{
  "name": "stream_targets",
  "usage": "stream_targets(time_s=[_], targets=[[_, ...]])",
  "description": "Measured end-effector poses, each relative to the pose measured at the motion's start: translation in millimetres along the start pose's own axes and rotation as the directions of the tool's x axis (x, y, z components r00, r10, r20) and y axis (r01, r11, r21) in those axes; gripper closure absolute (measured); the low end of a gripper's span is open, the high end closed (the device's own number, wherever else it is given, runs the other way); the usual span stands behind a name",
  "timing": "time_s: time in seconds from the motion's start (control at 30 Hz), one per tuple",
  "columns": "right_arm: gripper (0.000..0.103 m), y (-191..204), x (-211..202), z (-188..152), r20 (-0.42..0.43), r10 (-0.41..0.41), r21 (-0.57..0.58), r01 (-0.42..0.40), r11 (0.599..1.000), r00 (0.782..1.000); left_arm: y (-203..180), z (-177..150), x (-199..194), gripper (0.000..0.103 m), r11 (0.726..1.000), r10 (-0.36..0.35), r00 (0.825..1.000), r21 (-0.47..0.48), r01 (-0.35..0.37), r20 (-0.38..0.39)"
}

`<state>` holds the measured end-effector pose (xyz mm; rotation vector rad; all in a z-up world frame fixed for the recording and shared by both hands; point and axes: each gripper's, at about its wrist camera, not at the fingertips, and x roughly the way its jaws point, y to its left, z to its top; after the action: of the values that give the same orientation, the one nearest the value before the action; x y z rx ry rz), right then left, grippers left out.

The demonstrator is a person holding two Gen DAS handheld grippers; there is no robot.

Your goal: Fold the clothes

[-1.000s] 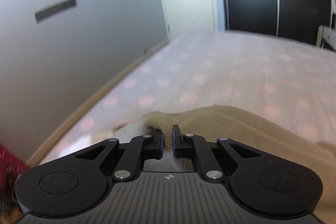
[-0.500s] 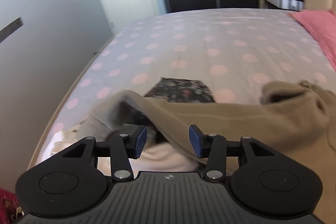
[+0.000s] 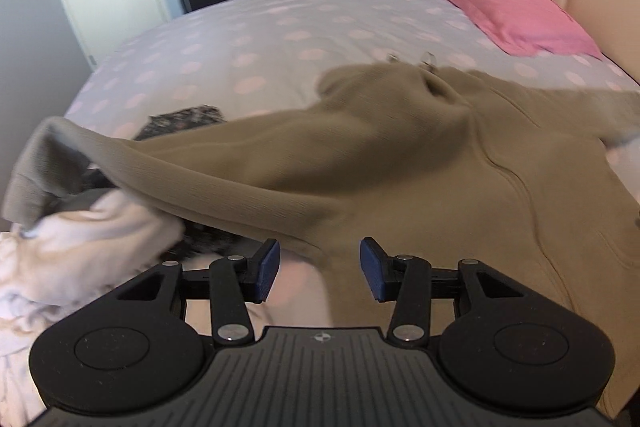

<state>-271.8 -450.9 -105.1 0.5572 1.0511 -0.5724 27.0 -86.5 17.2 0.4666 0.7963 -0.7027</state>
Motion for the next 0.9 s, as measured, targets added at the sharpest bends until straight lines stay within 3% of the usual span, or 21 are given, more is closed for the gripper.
stream_targets(time_s=[0.2,0.47,0.73,0.9], targets=[[0.050,-6,-2,-15,-0.054,0.000,0.019,0.001,1.000,0.999,-19,-28,22,0.061,0.998,-0.055,0.998,0.031,0.056,-0.044],[0.050,-11,-4,-33,-0.127,0.050,0.032,-0.046,0.998,0.991,-31,-65,46,0.061,0.997,-0.060,0.987,0.036,0.066,-0.148],[0.050,-28,-9,-52,-0.176,0.084,0.083,-0.071,0.994,0.981,-64,-82,52,0.061,0.983,-0.083,0.976,0.144,0.113,-0.202],[0.050,-43,-2,-69,-0.300,0.089,0.101,-0.061,0.993,0.950,-69,-87,56,0.061,0.982,-0.069,0.972,0.156,0.106,-0.225]])
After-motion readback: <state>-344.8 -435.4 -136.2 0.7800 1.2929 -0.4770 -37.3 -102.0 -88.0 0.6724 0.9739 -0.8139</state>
